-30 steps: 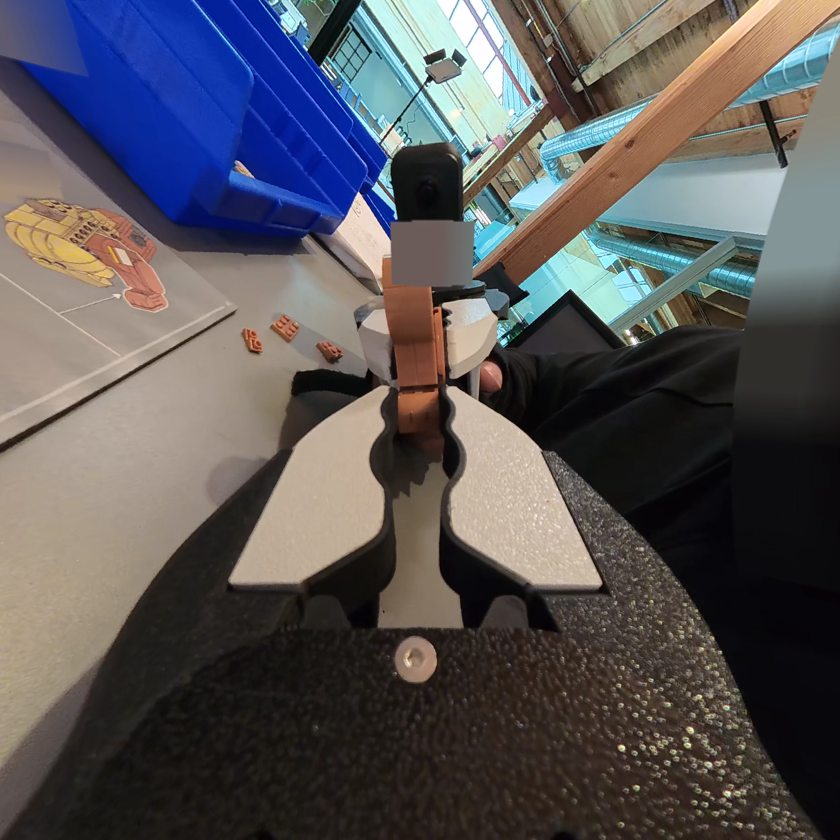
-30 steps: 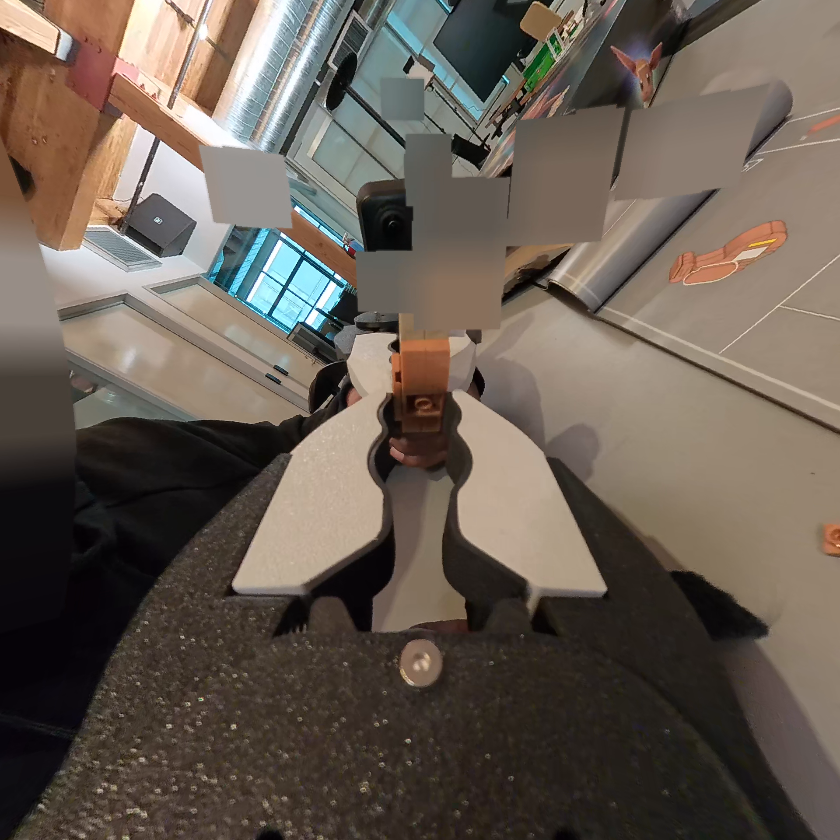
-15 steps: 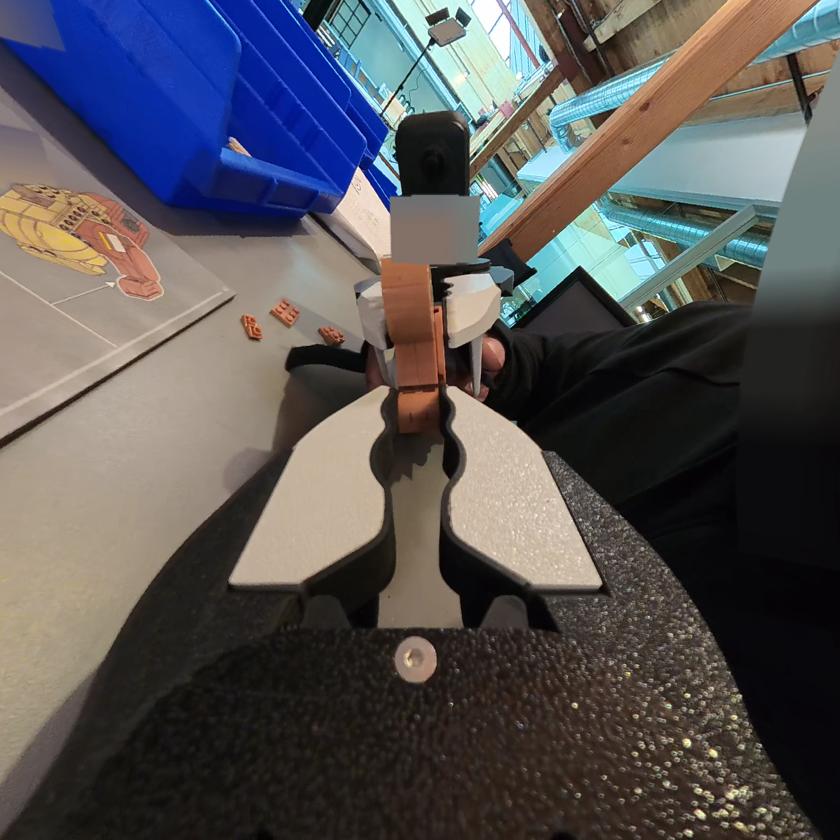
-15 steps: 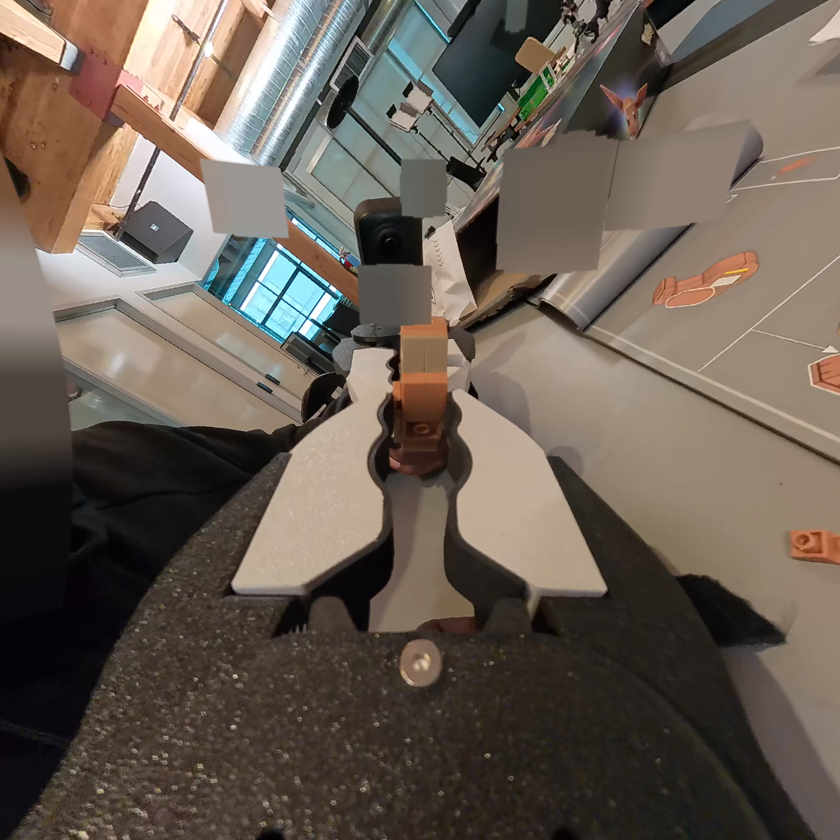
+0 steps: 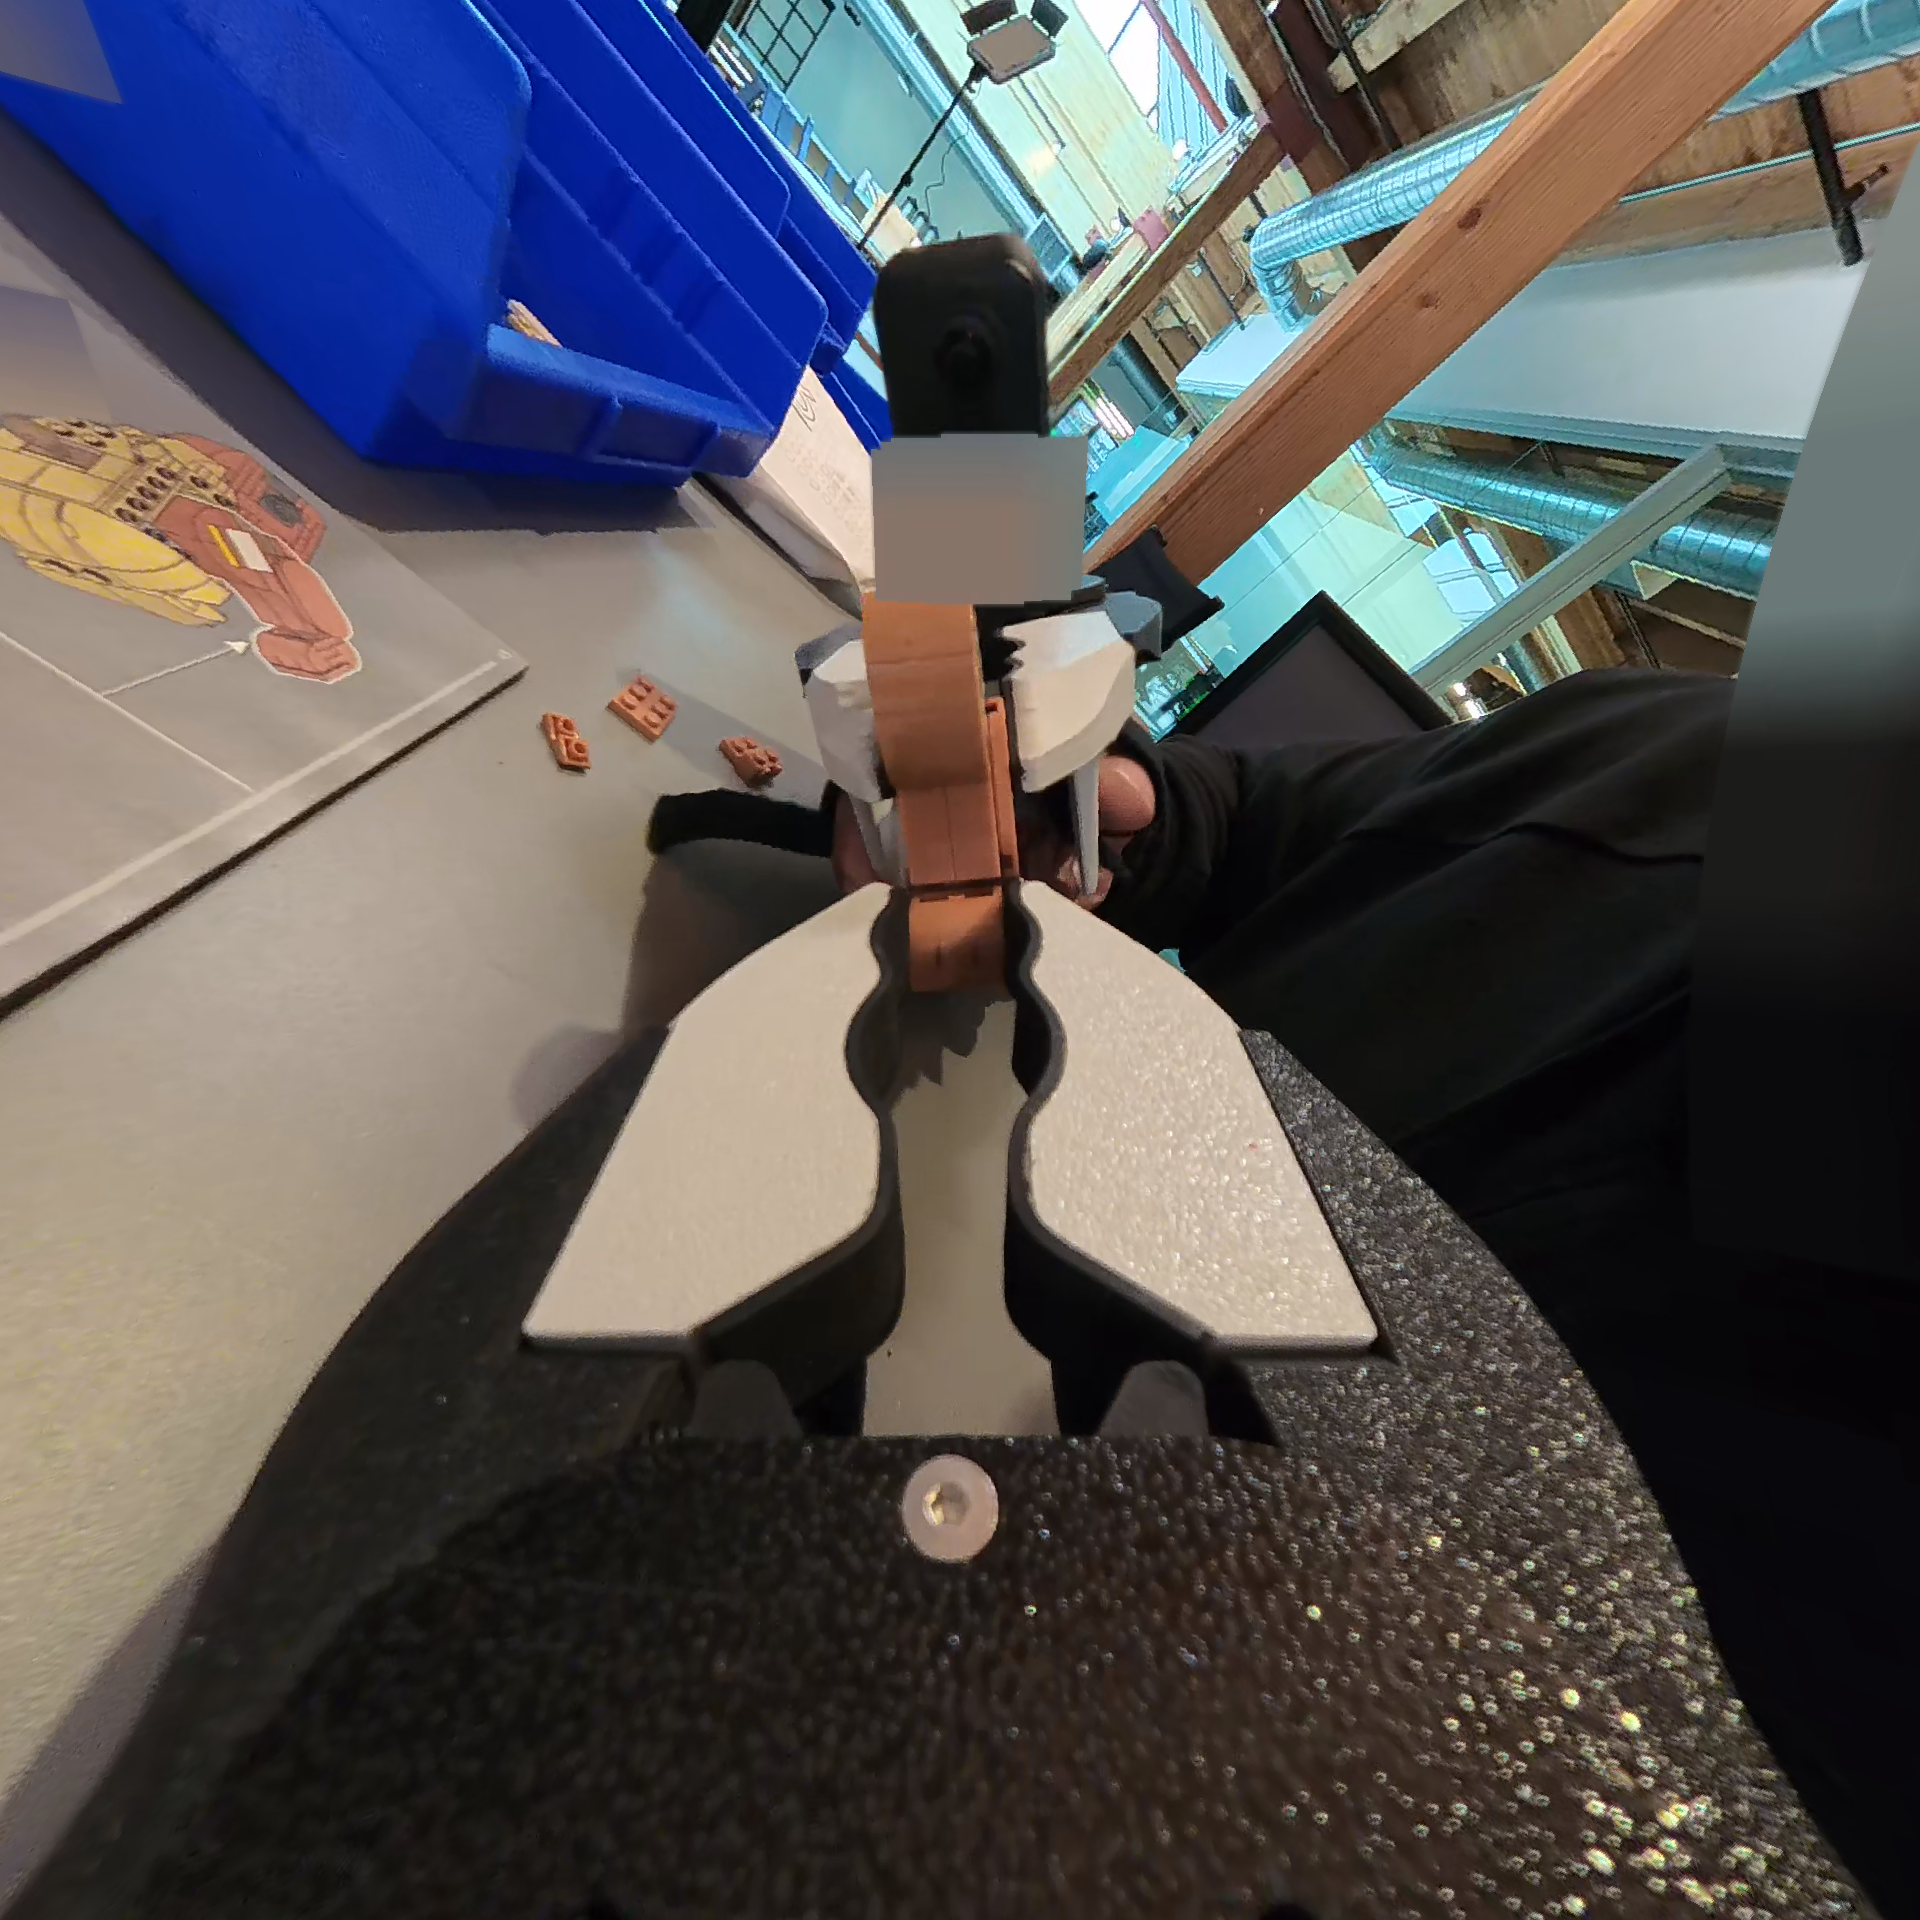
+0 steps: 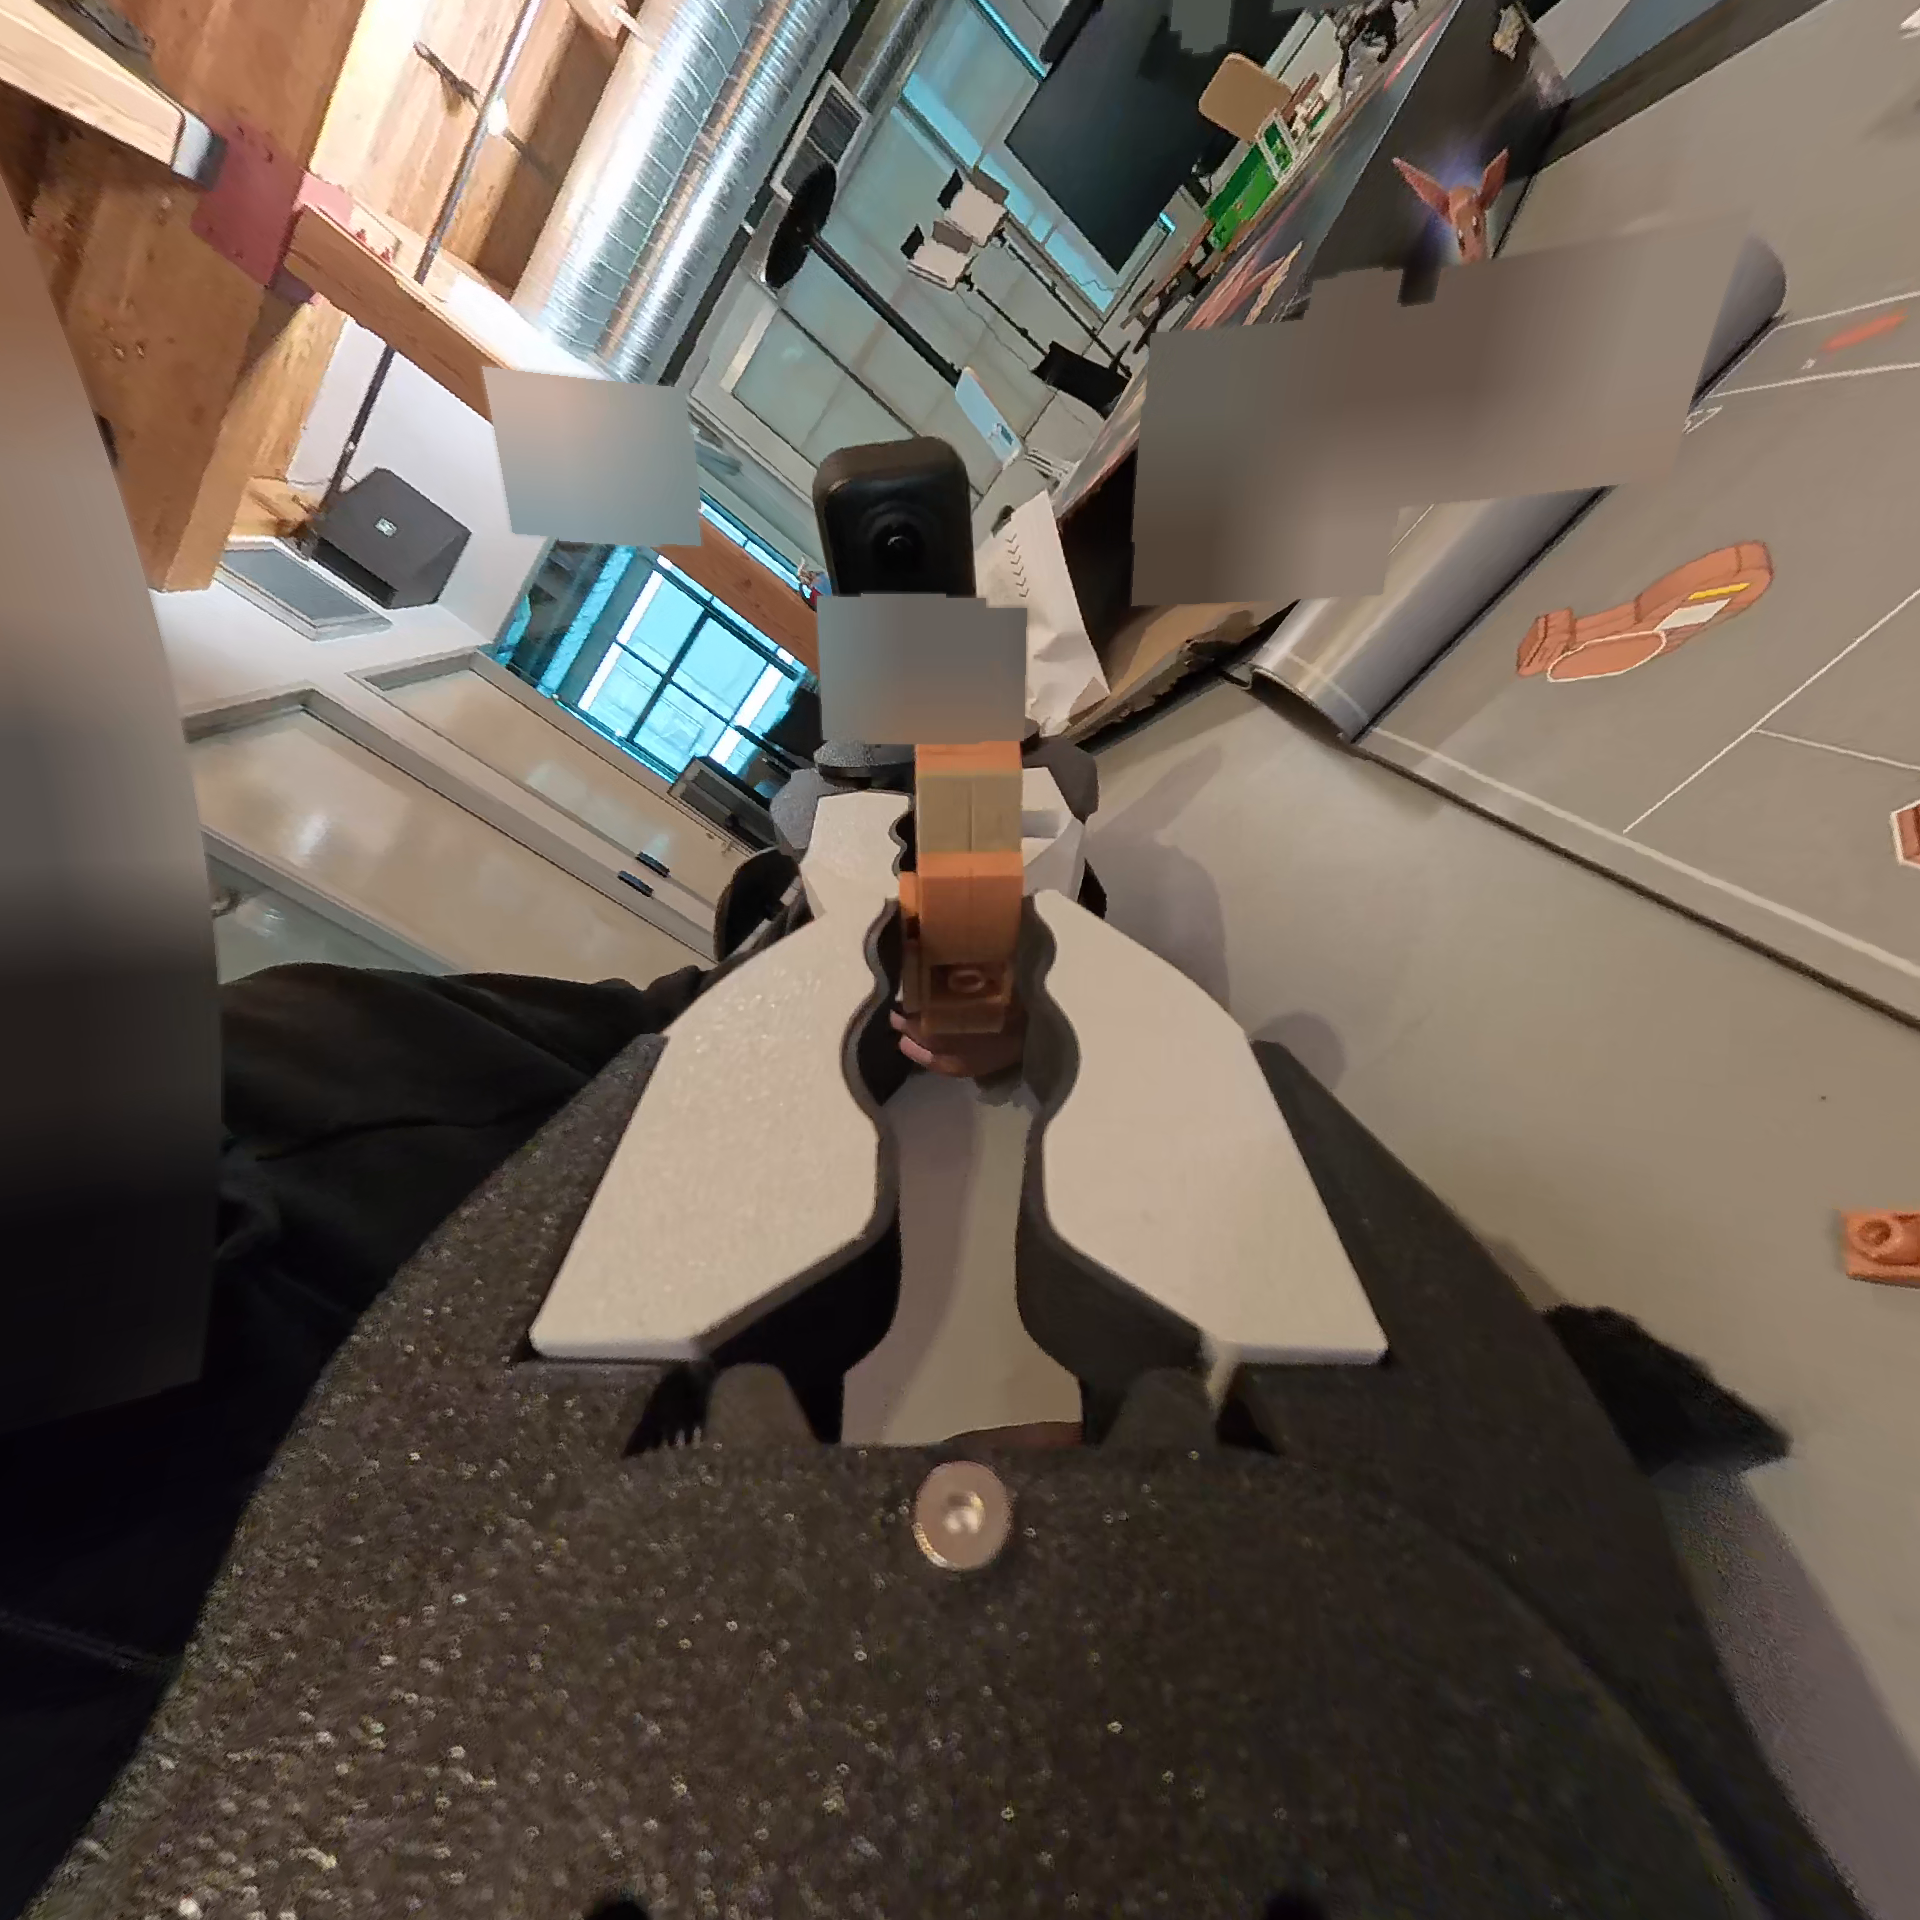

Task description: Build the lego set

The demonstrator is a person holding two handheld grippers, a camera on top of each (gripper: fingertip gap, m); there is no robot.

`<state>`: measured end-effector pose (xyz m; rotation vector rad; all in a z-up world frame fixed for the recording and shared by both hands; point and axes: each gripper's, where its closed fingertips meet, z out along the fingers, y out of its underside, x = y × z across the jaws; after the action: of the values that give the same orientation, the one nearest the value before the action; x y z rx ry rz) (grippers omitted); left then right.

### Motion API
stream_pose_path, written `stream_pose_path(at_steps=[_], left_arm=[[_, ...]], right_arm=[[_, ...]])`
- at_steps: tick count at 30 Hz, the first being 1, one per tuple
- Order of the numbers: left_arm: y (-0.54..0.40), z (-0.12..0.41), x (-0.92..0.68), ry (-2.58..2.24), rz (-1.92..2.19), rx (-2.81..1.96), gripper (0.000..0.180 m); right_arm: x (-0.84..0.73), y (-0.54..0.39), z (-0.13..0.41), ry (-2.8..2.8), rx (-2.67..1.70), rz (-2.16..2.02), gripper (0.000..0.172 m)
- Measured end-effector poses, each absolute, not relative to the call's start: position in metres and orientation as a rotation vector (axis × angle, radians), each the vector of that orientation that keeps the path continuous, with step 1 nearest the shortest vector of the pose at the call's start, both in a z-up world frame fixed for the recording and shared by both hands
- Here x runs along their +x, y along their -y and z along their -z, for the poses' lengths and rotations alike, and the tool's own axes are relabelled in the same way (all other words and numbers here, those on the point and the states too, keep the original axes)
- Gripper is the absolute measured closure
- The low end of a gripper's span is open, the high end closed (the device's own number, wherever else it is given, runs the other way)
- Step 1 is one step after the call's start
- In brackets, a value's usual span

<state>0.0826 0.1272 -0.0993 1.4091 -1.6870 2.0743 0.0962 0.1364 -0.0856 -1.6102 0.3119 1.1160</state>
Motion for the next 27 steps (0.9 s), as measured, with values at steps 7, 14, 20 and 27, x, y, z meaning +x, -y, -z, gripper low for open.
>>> stream_pose_path(at_steps=[7,14,20,27], left_arm=[[-0.131,0.097,0.083,1.681,-2.099,1.417,0.164],[-0.144,0.104,0.088,1.803,-2.084,1.500,0.164],[-0.148,0.109,0.090,1.846,-2.051,1.545,0.164],[-0.150,0.109,0.090,1.807,-2.054,1.549,0.164]], right_arm=[[0.091,-0.136,0.084,-0.336,-1.584,-1.216,0.127],[0.096,-0.133,0.085,-0.329,-1.595,-1.181,0.124],[0.099,-0.130,0.083,-0.337,-1.568,-1.198,0.124],[0.107,-0.128,0.082,-0.380,-1.512,-1.246,0.129]])
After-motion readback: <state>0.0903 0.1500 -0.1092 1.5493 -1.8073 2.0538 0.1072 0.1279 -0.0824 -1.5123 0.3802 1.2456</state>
